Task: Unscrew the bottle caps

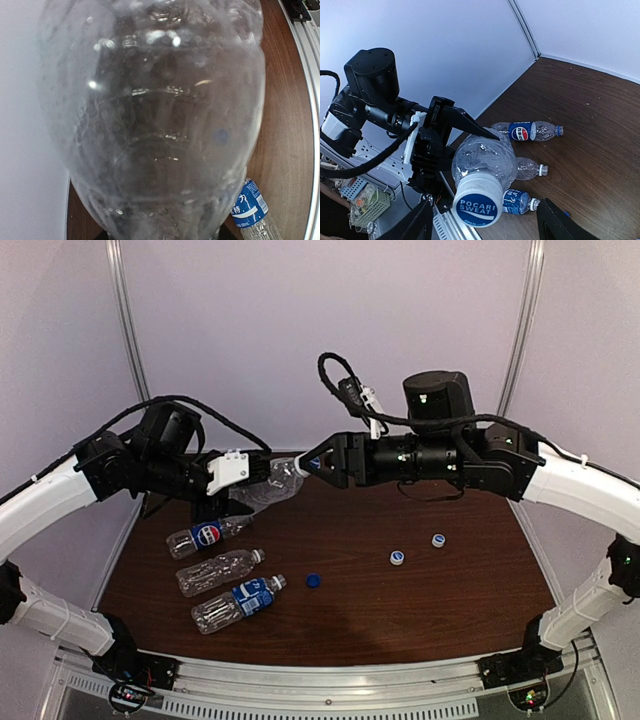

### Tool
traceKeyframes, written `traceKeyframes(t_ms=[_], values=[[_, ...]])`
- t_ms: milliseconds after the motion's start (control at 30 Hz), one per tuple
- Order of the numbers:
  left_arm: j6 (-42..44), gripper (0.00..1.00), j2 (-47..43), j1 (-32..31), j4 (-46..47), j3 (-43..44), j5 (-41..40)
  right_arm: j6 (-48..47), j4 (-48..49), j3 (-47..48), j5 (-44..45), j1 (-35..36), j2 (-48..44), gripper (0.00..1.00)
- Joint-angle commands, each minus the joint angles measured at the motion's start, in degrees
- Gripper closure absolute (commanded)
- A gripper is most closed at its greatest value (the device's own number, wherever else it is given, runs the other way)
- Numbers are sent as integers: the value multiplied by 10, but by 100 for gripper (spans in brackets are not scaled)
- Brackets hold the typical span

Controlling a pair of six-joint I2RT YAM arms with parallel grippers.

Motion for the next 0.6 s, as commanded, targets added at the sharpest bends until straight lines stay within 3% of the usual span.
traceKeyframes(t_ms=[0,100,333,433,567], values=[[-5,63,-5,1,24,4,-2,18,10,14,-11,-1,13,34],[-5,63,-5,1,23,4,-1,13,2,28,-12,-1,25,43],[-3,62,-6,1,23,-1,-1,-5,5,30,-14,-1,28,80],[-1,62,-6,1,23,0,1,-47,2,29,-27,-1,28,100],[3,63,-7,1,14,0,13,-175,-29,38,-74,-1,30,100]])
